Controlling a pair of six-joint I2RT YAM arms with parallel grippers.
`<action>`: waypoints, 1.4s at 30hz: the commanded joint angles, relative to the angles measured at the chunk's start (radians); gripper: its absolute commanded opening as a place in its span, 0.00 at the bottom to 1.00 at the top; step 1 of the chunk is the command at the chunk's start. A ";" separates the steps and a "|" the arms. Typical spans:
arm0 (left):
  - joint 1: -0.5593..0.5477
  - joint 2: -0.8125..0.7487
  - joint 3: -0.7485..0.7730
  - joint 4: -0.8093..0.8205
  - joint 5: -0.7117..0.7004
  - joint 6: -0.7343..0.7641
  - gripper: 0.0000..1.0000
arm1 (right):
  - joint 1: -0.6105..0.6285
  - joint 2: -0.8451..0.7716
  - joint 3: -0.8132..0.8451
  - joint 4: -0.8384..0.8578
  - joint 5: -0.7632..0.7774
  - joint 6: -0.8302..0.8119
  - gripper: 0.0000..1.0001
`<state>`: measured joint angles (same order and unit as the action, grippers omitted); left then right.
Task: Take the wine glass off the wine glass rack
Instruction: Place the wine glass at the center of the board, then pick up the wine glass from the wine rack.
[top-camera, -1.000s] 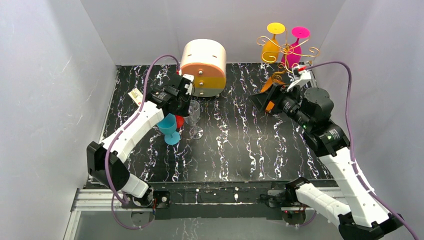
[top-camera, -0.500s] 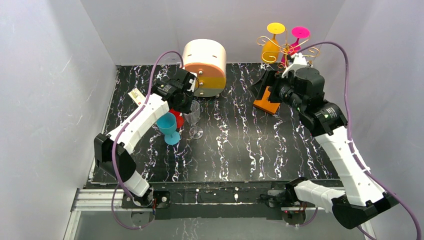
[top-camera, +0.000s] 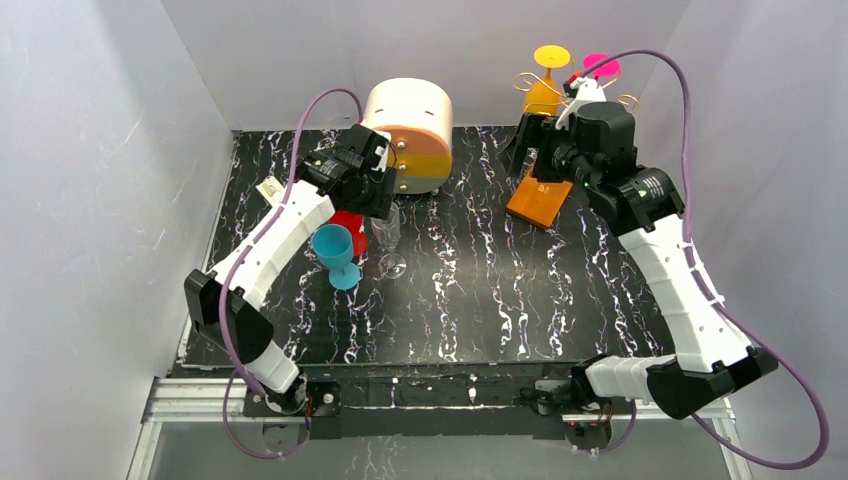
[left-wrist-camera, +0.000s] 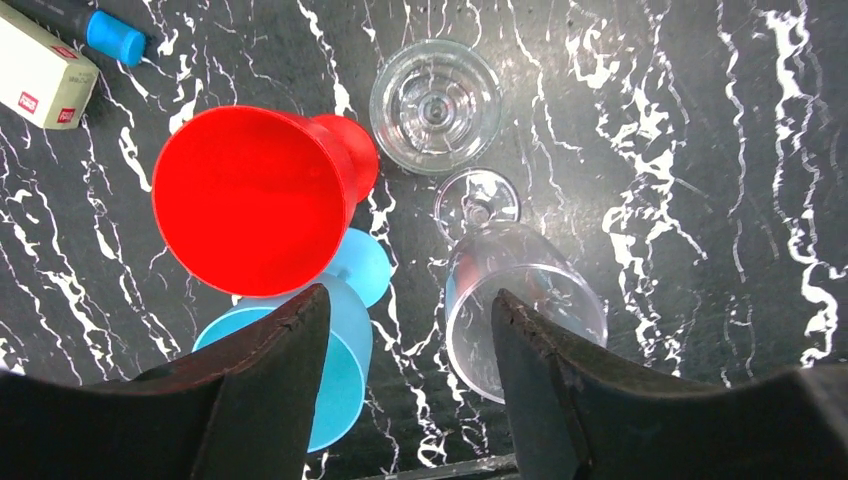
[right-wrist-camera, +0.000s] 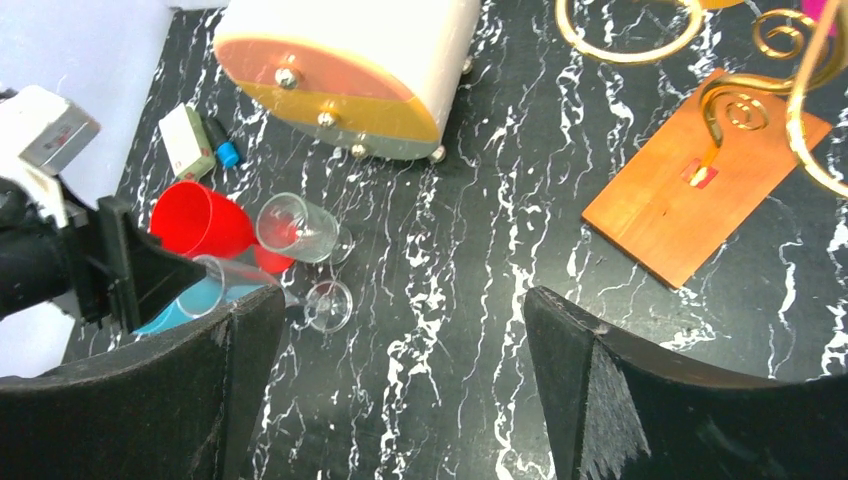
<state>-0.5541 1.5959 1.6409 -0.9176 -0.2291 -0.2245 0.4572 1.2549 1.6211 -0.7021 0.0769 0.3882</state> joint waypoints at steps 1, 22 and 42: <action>-0.003 -0.039 0.063 -0.042 -0.014 -0.003 0.61 | -0.029 0.015 0.099 -0.022 0.050 -0.039 0.98; -0.001 -0.288 -0.011 0.139 0.182 -0.076 0.82 | -0.374 0.336 0.521 -0.072 -0.060 -0.061 0.95; -0.001 -0.367 -0.080 0.245 0.310 -0.096 0.90 | -0.483 0.542 0.661 0.052 0.010 -0.058 0.83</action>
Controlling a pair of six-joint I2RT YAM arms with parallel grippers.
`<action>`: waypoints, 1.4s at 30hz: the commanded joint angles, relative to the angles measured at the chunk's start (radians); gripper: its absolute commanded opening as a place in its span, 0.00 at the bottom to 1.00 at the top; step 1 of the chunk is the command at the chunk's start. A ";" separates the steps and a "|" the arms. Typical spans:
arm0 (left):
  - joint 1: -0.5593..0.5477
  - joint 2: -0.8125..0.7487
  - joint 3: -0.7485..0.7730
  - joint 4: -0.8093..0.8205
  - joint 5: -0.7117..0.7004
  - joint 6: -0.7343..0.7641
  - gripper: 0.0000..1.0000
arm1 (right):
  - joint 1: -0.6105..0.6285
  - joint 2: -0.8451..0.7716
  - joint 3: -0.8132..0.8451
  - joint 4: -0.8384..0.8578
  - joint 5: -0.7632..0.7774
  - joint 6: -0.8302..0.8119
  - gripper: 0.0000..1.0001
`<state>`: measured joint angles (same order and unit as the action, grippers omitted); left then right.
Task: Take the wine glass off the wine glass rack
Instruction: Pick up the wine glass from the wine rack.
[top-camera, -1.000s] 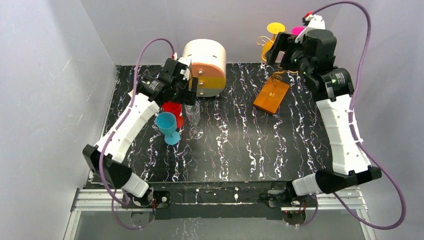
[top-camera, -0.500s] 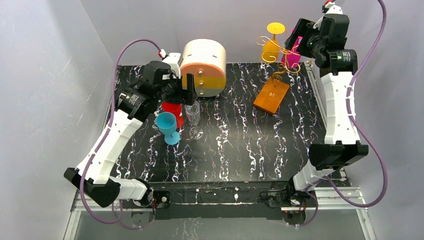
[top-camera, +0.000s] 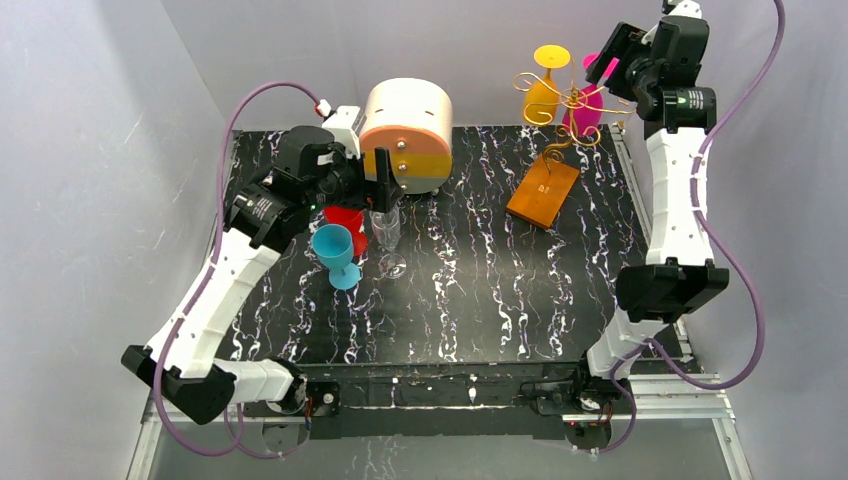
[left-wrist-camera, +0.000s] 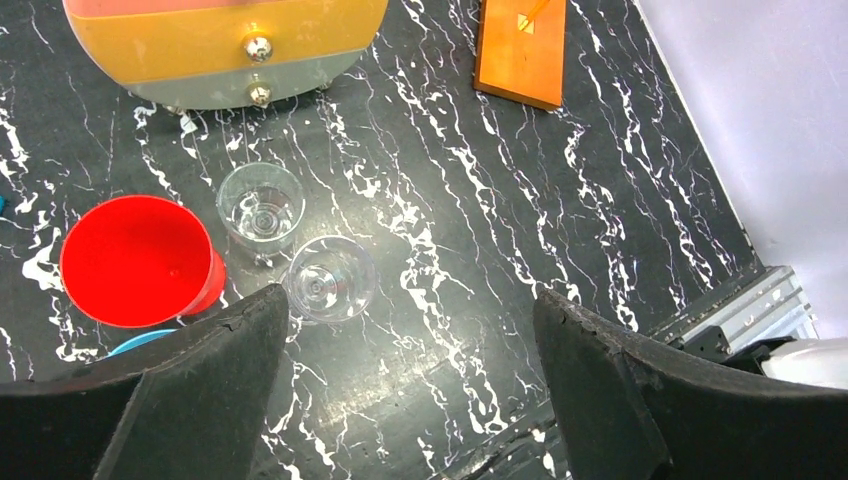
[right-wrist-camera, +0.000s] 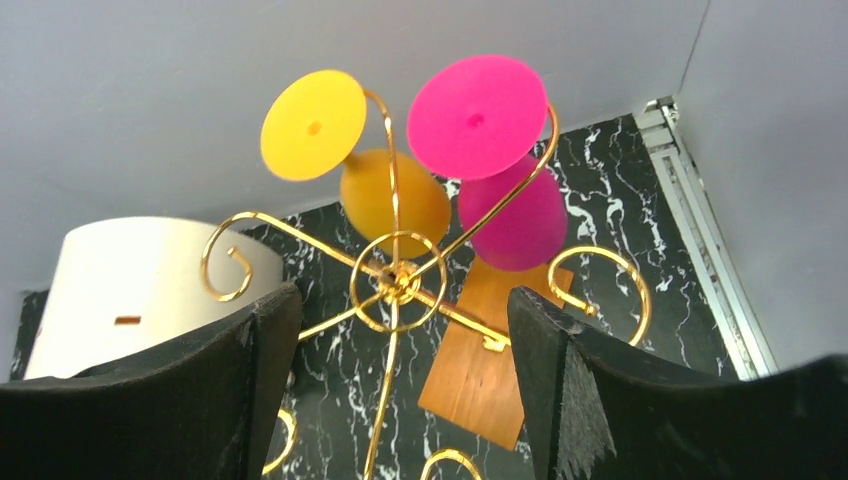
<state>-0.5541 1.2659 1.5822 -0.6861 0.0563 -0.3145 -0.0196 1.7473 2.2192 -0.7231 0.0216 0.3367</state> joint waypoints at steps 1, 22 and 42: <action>-0.001 -0.039 -0.024 0.014 0.025 -0.005 0.90 | -0.006 0.068 0.091 0.049 0.079 -0.018 0.84; -0.001 -0.050 -0.061 0.019 0.019 0.016 0.96 | -0.020 -0.109 -0.091 -0.058 -0.167 -0.073 0.88; -0.001 -0.072 -0.059 0.016 0.019 0.012 0.98 | -0.020 -0.105 -0.231 -0.119 -0.256 -0.115 0.95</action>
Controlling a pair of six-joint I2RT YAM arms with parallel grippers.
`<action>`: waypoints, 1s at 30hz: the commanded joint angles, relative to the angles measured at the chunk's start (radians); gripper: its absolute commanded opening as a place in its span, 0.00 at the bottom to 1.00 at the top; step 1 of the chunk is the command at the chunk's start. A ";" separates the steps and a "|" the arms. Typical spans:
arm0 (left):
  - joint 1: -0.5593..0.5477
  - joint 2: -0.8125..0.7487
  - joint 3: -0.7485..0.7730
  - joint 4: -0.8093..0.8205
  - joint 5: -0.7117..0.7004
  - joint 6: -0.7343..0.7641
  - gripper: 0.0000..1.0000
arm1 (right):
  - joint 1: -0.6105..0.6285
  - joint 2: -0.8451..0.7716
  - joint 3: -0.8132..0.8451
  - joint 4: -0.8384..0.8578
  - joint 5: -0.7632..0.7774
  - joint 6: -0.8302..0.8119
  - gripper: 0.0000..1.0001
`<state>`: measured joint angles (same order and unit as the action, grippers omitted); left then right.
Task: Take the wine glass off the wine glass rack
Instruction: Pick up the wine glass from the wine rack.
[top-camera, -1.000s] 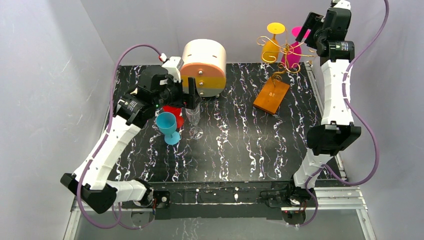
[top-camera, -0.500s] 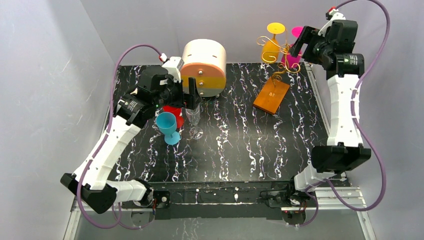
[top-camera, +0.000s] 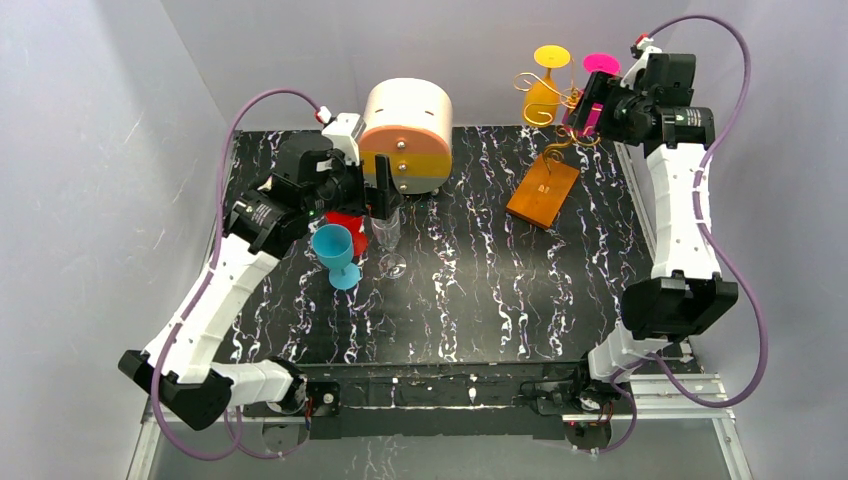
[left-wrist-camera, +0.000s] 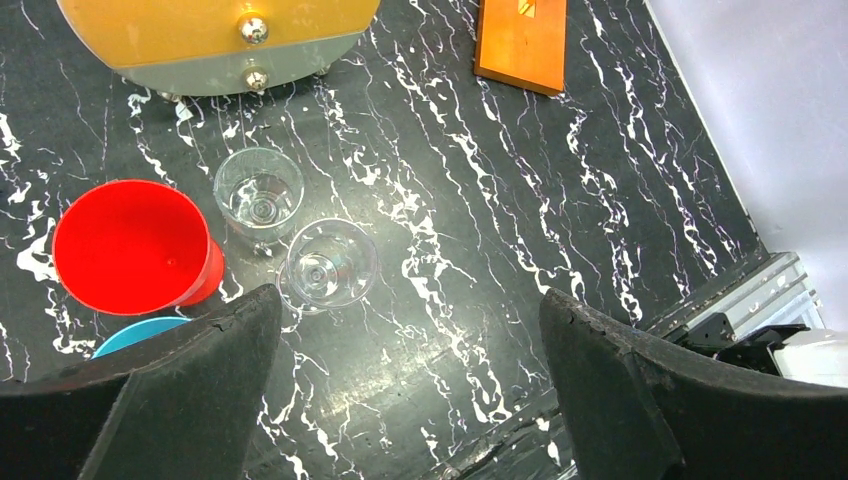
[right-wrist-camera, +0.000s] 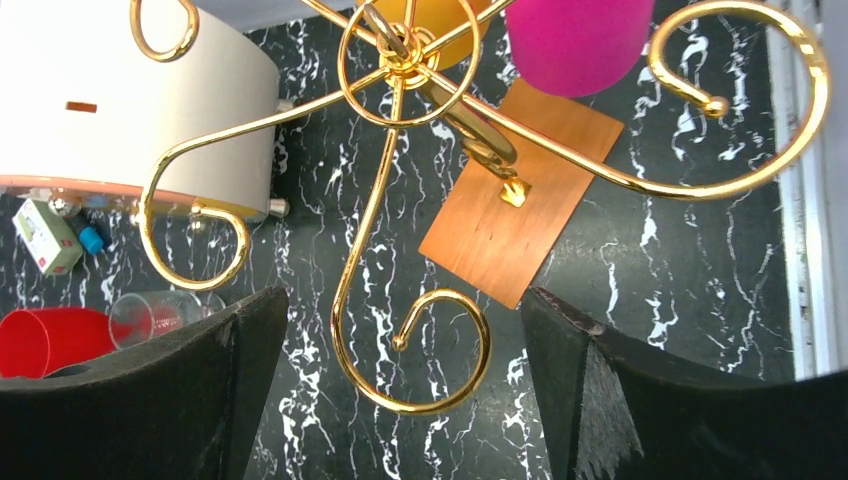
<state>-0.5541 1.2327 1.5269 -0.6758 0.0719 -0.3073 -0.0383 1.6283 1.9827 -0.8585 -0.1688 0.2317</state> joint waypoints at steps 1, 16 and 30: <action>-0.001 -0.040 -0.004 0.004 0.000 0.005 0.98 | -0.001 0.018 0.005 0.024 -0.082 -0.008 0.94; -0.001 -0.033 0.000 -0.002 -0.001 0.007 0.98 | 0.004 -0.009 -0.033 0.028 -0.255 0.054 0.89; -0.001 -0.017 0.004 0.005 0.018 -0.001 0.98 | 0.037 -0.022 -0.062 0.049 -0.215 0.098 0.87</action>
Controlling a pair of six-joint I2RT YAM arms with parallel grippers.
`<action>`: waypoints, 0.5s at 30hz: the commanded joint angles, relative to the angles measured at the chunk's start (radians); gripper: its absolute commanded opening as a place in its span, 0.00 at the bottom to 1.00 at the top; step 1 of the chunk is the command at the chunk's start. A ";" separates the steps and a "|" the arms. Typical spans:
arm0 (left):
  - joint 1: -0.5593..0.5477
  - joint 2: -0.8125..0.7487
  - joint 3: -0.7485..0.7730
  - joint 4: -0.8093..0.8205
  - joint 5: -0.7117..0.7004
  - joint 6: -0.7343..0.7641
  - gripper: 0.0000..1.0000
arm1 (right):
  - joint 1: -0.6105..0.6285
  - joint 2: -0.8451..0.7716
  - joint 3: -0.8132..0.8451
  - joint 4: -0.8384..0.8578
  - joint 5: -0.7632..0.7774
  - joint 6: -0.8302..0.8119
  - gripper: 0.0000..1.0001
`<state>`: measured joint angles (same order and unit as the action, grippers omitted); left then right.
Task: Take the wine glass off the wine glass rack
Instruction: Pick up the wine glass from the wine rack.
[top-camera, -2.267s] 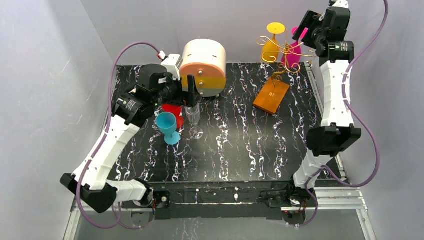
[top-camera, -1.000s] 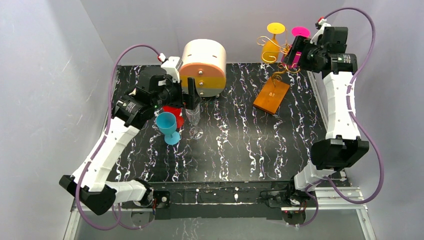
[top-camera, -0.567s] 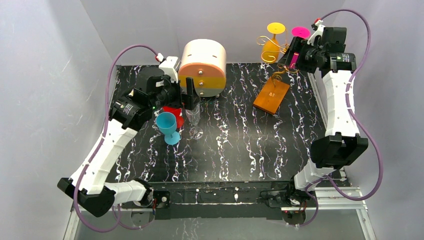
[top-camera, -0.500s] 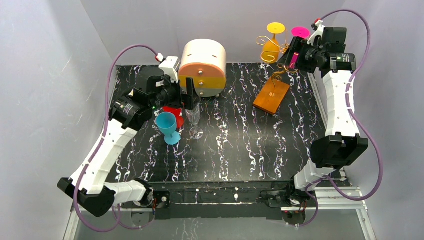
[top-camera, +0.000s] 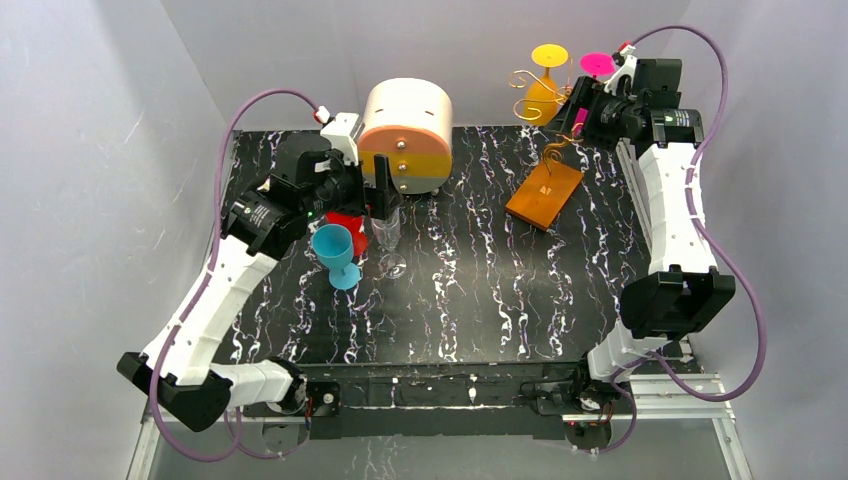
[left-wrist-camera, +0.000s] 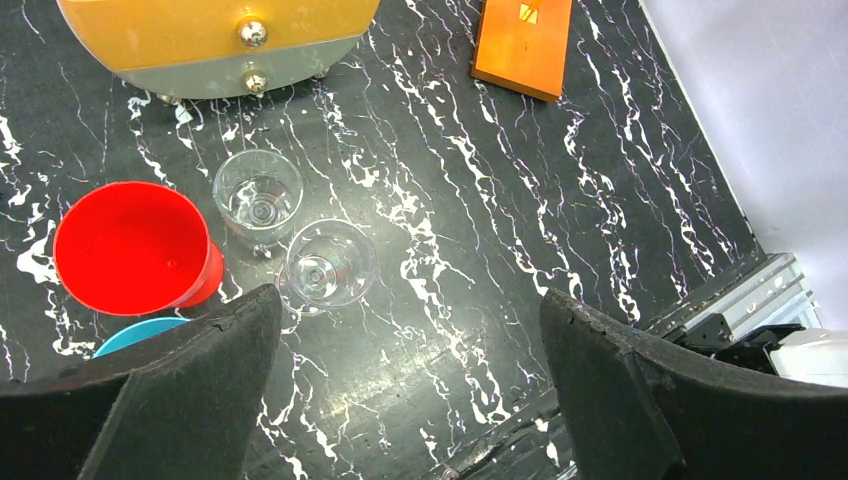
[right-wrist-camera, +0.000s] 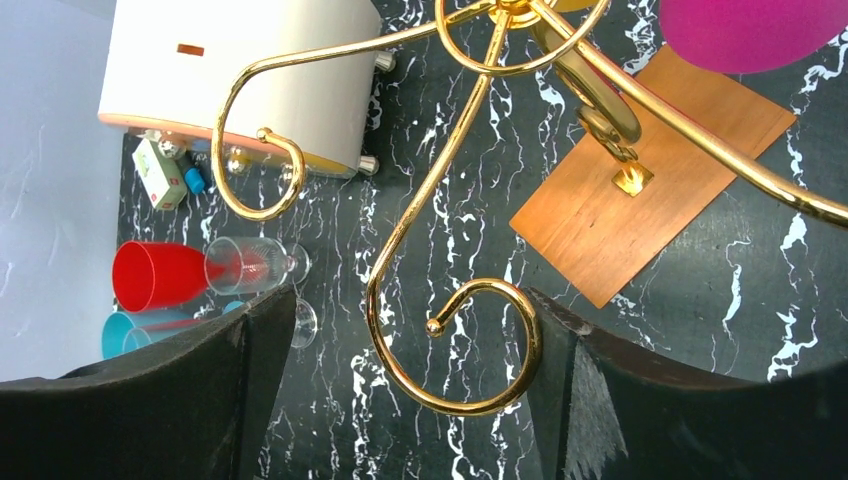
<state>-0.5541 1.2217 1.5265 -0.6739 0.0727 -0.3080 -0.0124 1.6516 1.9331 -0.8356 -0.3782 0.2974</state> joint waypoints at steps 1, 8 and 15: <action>-0.001 -0.008 0.004 0.004 0.016 0.000 0.98 | 0.010 -0.049 -0.018 0.032 0.013 0.037 0.87; -0.001 -0.003 0.008 0.003 0.018 0.000 0.98 | 0.038 -0.055 -0.020 0.064 -0.004 0.081 0.82; -0.001 -0.004 0.012 -0.001 0.021 0.001 0.98 | 0.040 -0.090 -0.056 0.072 0.140 0.082 0.85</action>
<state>-0.5541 1.2224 1.5265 -0.6739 0.0784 -0.3084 0.0204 1.6264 1.8996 -0.8055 -0.3046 0.3634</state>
